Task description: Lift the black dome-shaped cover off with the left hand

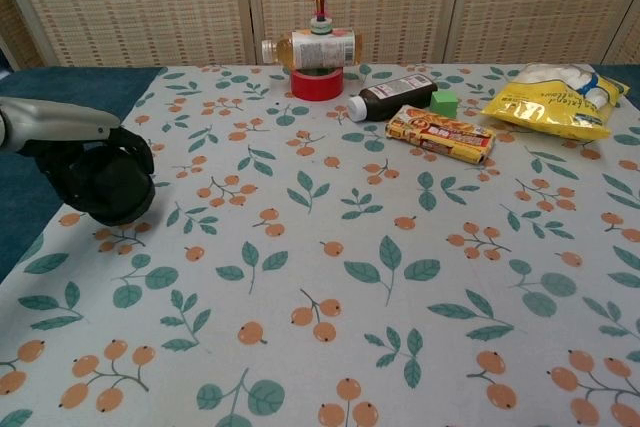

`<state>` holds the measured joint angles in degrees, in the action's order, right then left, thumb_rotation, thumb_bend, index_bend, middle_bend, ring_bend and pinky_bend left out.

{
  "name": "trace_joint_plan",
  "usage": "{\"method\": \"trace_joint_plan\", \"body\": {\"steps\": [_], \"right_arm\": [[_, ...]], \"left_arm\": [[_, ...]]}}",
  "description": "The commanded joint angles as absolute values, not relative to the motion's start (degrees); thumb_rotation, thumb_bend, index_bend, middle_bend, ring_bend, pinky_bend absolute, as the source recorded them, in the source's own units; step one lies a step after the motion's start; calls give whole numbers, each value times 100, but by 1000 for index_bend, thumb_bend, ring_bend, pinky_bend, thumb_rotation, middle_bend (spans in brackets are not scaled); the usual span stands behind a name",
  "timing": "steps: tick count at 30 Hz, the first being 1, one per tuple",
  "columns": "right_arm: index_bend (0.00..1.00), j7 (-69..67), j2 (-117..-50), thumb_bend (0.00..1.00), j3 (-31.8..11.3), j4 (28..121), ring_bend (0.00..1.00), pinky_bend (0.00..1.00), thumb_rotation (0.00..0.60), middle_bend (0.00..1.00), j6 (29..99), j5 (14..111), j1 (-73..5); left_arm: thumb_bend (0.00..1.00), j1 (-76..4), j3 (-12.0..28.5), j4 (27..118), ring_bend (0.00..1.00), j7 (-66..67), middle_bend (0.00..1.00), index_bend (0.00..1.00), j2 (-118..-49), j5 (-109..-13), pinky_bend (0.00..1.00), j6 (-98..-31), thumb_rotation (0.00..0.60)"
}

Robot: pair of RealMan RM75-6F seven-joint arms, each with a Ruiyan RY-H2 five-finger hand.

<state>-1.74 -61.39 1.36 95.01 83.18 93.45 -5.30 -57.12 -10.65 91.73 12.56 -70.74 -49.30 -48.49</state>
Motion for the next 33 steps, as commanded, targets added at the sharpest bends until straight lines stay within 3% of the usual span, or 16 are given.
{"method": "trace_joint_plan", "body": {"steps": [1,6,12,13,14,17,18,23,27,30,33], "right_arm": [[0,-170,-6140,122,143,9503,0,0,600,0,8324,9355,-525],[0,-141,-6172,121,156,9492,0,0,600,0,8259,9369,-556],[0,-102,-6193,122,137,9486,0,0,600,0,8273,9344,-552],[0,117,-6244,122,43,9415,0,0,600,0,8357,9220,-518],[0,275,-6335,122,-2,9420,0,0,600,0,8378,9130,-500],[0,289,-6352,122,28,9453,0,0,600,0,8337,9159,-510],[0,286,-6347,122,36,9455,0,0,600,0,8333,9171,-510],[0,243,-6329,122,50,9466,0,0,600,0,8302,9176,-519],[0,107,-6273,121,104,9490,0,0,600,0,8268,9256,-533],[0,41,-6231,122,127,9495,0,0,600,0,8282,9299,-527],[0,-8,-6198,122,143,9503,0,0,600,0,8340,9346,-504]], "left_arm": [[455,-5297,-849,9597,421,899,582,538,-6544,-5510,753,-5463,600],[514,-4943,-346,10565,422,184,578,535,-5501,-6281,753,-6279,600],[521,-4646,-115,10264,420,24,571,525,-5768,-6727,753,-6806,600],[521,-4638,-292,9811,420,158,571,524,-6165,-6543,753,-6391,600],[521,-4754,-417,9272,420,-18,572,526,-6622,-6162,753,-5476,600],[521,-5021,-489,8723,420,-734,573,525,-6955,-5955,751,-3750,600],[521,-5041,-452,8716,420,-970,572,523,-6968,-6118,750,-3492,600],[522,-4921,-66,9804,420,-2625,572,521,-6365,-7742,750,-3184,600],[520,-4777,50,10233,419,-4131,574,526,-5919,-9193,750,-3981,600],[522,-4665,217,9348,420,-3144,578,530,-5947,-9060,750,-4320,600],[524,-4513,471,8437,420,-430,578,529,-6356,-7431,750,-4292,600]]}}
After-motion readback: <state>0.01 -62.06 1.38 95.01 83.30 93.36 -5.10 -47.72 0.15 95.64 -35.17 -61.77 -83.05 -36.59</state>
